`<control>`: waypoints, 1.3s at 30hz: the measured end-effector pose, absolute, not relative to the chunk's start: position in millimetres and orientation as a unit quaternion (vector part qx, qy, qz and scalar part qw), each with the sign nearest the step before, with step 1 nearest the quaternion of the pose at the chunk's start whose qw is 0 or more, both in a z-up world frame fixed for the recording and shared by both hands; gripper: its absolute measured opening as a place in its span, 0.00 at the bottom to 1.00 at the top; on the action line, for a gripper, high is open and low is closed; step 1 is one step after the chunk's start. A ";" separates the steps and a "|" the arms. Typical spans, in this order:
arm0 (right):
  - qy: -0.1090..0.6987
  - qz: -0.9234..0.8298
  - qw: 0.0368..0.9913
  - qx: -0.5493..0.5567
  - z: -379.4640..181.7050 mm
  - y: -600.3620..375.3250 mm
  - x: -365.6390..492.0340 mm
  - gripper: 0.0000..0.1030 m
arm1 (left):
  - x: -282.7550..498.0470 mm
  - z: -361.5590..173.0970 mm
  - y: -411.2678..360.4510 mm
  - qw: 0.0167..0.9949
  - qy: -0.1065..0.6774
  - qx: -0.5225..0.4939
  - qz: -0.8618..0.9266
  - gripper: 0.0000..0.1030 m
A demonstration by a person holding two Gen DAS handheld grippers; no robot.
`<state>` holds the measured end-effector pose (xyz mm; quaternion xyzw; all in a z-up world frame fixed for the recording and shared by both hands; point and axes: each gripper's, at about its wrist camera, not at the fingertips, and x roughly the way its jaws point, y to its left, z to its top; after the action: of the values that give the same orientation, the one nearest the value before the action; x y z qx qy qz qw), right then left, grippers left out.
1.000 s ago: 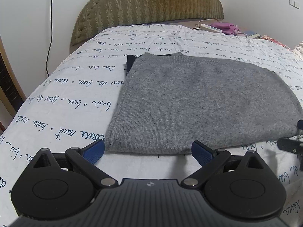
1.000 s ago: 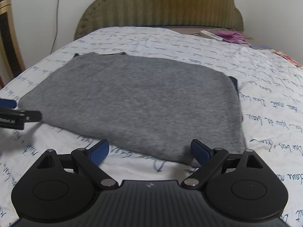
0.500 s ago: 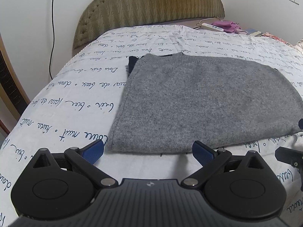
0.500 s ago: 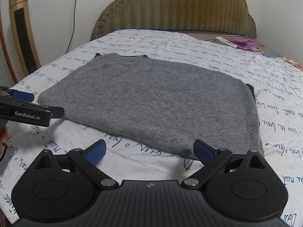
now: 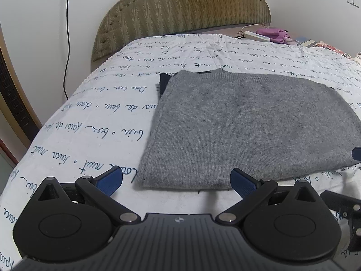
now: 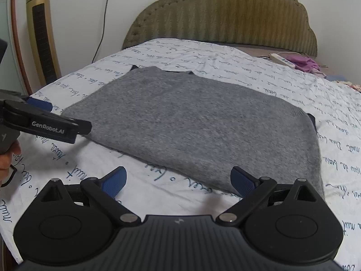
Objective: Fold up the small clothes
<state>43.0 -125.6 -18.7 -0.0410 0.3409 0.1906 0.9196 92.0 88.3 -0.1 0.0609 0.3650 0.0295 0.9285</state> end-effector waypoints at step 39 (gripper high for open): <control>0.220 0.234 0.894 -0.312 -48.8 46.0 49.0 0.96 | 287.4 -18.8 183.1 0.869 0.464 -0.138 -0.105 0.99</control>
<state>49.0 46.0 -48.8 -0.3117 0.2201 0.2336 0.8943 287.4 183.1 -18.8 -0.1380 0.4643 -0.1048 0.8686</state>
